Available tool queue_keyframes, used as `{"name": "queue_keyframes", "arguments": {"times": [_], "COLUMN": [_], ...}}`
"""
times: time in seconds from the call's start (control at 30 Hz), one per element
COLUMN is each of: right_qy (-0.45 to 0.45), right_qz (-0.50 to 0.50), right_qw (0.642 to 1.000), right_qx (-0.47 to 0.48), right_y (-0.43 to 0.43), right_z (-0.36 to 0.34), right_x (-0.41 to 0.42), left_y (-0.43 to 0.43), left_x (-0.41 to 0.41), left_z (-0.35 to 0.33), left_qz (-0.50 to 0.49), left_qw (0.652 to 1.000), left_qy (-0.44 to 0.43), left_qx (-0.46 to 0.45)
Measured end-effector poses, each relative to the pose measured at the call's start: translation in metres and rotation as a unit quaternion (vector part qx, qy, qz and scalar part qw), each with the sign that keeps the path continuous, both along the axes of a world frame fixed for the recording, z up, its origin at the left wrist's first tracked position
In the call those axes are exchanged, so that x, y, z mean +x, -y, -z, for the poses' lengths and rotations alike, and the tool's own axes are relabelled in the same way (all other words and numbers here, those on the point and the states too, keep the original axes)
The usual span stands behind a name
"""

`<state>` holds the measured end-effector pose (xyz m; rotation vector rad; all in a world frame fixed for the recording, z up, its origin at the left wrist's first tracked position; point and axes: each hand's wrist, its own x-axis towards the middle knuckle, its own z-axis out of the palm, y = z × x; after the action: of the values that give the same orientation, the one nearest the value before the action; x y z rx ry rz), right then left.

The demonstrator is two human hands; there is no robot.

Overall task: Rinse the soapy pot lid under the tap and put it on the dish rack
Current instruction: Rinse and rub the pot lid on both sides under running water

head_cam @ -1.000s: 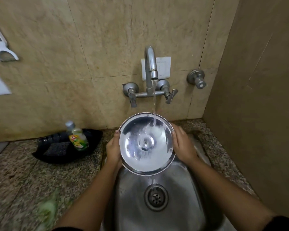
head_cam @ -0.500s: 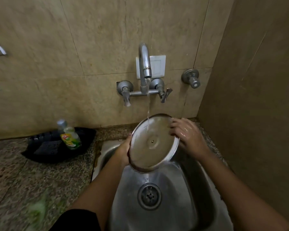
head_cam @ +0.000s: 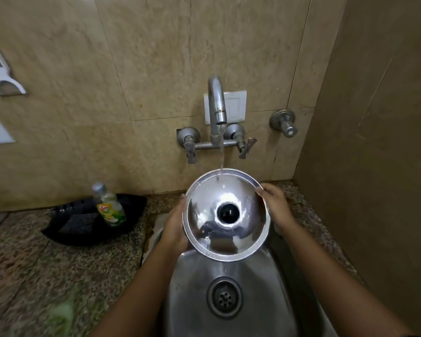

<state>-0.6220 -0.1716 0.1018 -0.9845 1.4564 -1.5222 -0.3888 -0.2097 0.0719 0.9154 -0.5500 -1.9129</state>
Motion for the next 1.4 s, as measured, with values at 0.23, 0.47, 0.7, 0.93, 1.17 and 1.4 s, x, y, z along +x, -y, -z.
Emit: {"name": "queue_keyframes", "arguments": {"times": [0.23,0.47,0.7,0.93,1.17,1.4], "right_qy": [0.232,0.229,-0.250,-0.685,-0.643,-0.620], "right_qz": [0.167,0.176,0.118,-0.019,-0.039,-0.059], "right_qw": [0.958,0.957,0.961,0.728,0.754,0.775], "right_qx": [0.002,0.013,0.012,-0.019,-0.131,-0.108], "right_y": [-0.005,0.004,0.031,0.014,-0.053,0.012], "right_z": [0.030,0.028,0.006,-0.011,0.066,0.003], "right_x": [-0.017,-0.030,0.019,0.111,0.044,0.034], "left_y": [-0.009,-0.001,0.004,-0.016,0.008,-0.009], "left_x": [-0.037,-0.042,-0.018,-0.041,-0.004,-0.013], "left_z": [-0.045,-0.044,-0.019,-0.032,-0.032,-0.031], "left_qz": [0.012,0.030,-0.100,-0.143,-0.200,-0.169], "left_qw": [0.967,0.963,0.962,0.957,0.948,0.936], "left_qy": [0.224,0.241,0.246,0.245,0.242,0.302], "left_qx": [-0.125,-0.114,-0.059,-0.068,-0.042,-0.060]}}
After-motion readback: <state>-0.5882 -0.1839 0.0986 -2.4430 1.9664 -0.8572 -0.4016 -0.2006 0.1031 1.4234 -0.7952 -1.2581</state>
